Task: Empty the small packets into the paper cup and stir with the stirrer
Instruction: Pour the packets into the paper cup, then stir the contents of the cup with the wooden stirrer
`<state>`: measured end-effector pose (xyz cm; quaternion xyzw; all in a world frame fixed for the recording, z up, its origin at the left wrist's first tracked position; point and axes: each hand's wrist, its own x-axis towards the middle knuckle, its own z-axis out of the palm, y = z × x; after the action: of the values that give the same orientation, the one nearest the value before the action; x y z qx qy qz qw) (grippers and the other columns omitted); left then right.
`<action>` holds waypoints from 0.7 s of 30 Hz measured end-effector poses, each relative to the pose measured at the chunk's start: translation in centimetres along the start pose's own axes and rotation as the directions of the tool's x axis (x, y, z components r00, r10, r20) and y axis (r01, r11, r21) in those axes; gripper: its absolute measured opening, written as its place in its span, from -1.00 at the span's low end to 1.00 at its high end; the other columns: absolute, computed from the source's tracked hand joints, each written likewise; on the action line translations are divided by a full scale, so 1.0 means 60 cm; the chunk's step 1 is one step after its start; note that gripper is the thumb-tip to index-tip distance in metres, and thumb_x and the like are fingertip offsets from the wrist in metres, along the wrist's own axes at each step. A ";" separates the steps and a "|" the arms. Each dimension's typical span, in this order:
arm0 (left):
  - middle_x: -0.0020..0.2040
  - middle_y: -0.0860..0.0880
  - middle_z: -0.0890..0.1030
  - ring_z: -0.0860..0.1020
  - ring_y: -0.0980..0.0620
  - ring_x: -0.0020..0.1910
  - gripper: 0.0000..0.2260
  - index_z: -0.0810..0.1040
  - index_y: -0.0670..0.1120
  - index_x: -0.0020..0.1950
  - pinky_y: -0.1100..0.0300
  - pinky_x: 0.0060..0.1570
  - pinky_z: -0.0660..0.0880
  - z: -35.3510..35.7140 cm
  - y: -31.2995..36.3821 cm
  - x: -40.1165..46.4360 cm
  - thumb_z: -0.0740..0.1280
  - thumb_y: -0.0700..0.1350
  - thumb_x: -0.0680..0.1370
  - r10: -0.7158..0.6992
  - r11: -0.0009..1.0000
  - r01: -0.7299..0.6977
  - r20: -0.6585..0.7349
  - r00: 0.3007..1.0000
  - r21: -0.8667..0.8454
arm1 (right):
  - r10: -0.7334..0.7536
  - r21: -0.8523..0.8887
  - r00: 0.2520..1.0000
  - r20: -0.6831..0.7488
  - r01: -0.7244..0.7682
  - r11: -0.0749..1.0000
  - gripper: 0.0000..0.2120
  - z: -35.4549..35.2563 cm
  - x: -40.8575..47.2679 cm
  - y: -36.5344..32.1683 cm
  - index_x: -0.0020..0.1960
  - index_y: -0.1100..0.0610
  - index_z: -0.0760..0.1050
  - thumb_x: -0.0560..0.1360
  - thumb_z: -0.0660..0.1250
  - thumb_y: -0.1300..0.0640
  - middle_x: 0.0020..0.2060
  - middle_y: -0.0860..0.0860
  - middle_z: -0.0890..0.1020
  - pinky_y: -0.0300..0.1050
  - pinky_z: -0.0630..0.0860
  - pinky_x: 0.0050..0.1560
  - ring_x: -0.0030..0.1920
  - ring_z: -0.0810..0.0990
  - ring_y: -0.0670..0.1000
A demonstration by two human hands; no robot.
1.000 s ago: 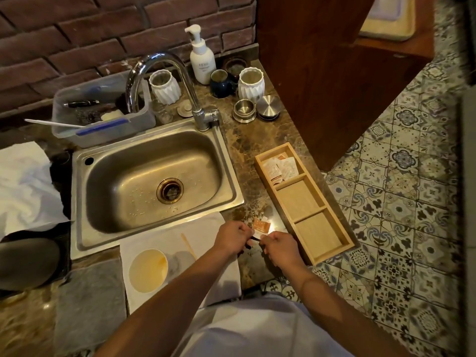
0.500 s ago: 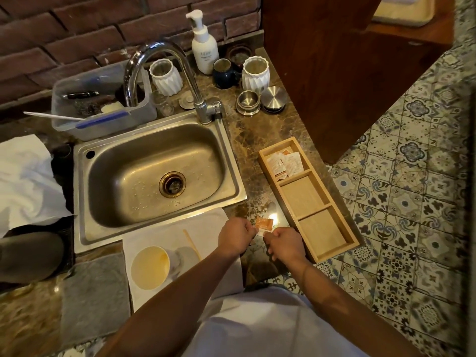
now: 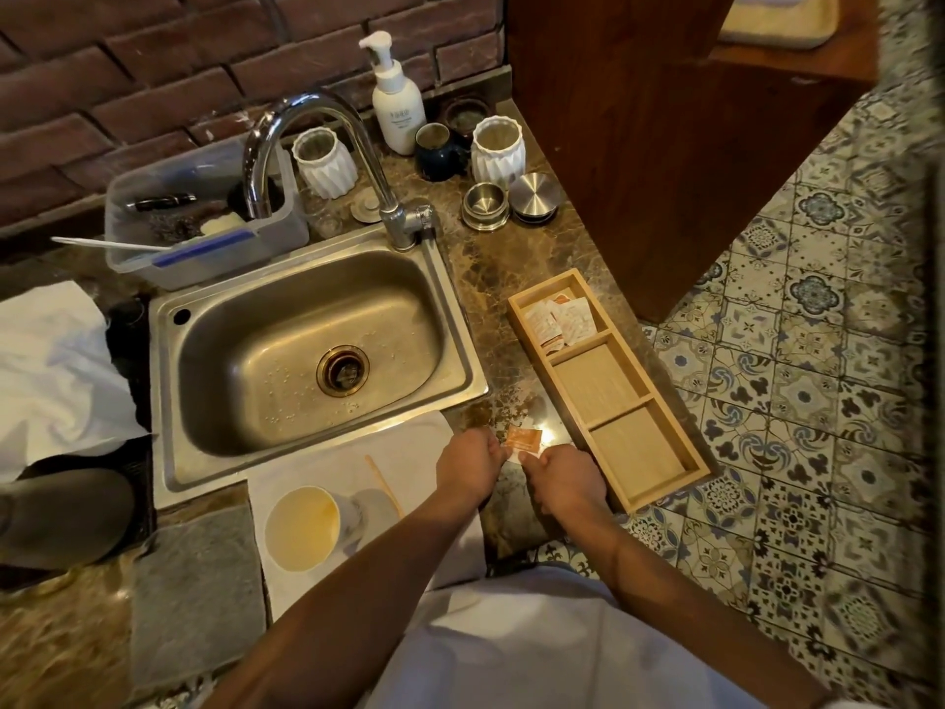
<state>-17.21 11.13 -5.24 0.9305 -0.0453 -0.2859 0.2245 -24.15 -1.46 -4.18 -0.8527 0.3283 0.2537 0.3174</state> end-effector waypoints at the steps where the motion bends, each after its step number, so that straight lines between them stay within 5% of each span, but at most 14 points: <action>1: -0.24 0.00 0.58 0.52 -0.03 -0.23 -0.76 0.48 0.00 -0.25 0.16 -0.27 0.34 0.000 0.001 -0.001 0.40 0.06 0.54 0.004 1.000 -0.004 -0.004 1.000 0.003 | -0.003 -0.022 1.000 -0.007 0.003 1.000 -0.49 -0.002 -0.003 -0.002 -0.17 0.08 0.66 0.56 0.21 -0.31 -0.23 0.03 0.73 -0.06 0.62 -0.19 -0.19 0.70 0.08; 6: -0.28 0.03 0.58 0.56 -0.02 -0.24 -0.71 0.52 0.00 -0.24 0.13 -0.30 0.40 -0.014 0.003 -0.021 0.37 0.17 0.54 0.047 0.998 -0.049 -0.055 0.997 -0.040 | -0.006 -0.021 0.997 -0.079 0.005 1.000 -0.37 -0.010 -0.024 -0.008 -0.13 0.11 0.66 0.63 0.01 -0.32 -0.20 0.07 0.69 -0.13 0.43 -0.26 -0.18 0.65 0.11; 13: -0.31 0.08 0.65 0.61 0.14 -0.34 -0.76 0.63 0.03 -0.03 0.23 -0.29 0.51 -0.112 -0.010 -0.126 0.34 0.17 0.57 0.025 0.938 -0.102 -0.229 0.973 -0.331 | -0.258 0.039 0.962 -0.091 0.263 0.964 -0.67 -0.029 -0.057 -0.050 -0.24 0.04 0.51 0.63 0.19 -0.07 -0.32 -0.01 0.61 -0.12 0.41 -0.30 -0.25 0.59 0.06; 21: -0.29 0.03 0.68 0.63 0.13 -0.35 -0.87 0.60 0.09 0.01 0.29 -0.39 0.57 -0.198 -0.088 -0.243 0.36 0.11 0.57 -0.237 0.776 -0.014 -0.312 0.920 -0.631 | -0.502 -0.036 0.864 0.044 0.503 0.863 -0.80 -0.009 -0.083 -0.128 0.19 0.02 0.53 0.61 0.31 -0.03 -0.09 -0.02 0.68 -0.05 0.58 -0.02 -0.06 0.64 0.02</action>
<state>-23.03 23.64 8.64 0.8419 0.1512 -0.1152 0.5051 -21.74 4.63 2.26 -0.9116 0.0836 0.1840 0.3581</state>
